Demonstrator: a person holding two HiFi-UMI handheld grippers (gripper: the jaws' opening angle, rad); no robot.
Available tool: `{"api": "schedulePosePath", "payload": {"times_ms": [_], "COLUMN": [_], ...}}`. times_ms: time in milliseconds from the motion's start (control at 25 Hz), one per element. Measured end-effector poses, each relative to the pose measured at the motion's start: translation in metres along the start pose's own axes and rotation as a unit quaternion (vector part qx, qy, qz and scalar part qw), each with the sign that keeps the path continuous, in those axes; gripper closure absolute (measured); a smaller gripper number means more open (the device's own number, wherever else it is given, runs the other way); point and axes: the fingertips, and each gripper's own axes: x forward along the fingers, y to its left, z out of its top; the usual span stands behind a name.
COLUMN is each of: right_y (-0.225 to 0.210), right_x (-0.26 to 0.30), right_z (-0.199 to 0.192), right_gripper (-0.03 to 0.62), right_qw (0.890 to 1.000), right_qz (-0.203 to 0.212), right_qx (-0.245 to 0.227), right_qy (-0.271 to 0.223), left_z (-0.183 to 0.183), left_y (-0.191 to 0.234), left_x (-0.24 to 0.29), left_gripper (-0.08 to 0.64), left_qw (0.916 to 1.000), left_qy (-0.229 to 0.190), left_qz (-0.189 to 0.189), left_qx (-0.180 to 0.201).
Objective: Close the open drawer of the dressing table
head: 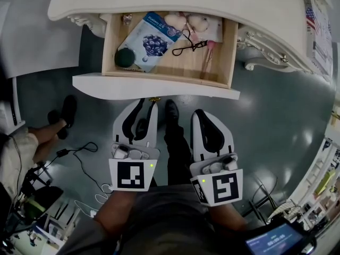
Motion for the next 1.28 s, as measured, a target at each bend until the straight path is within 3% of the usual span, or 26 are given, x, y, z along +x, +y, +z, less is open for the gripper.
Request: {"api": "schedulePosePath", "payload": {"times_ms": [1280], "right_y": [-0.022], "right_x": [0.006], "right_z": [0.014], "right_gripper": [0.577], "right_qw": [1.0], "right_qz": [-0.009], "right_qx": [-0.001], "right_qy": [-0.006], "left_z": [0.016], "left_y": [0.009], "left_x": [0.035], "left_gripper": [0.466], "left_qw": [0.9999], "left_qy": [-0.004], "left_qz": [0.005], "left_qx": [0.012]}}
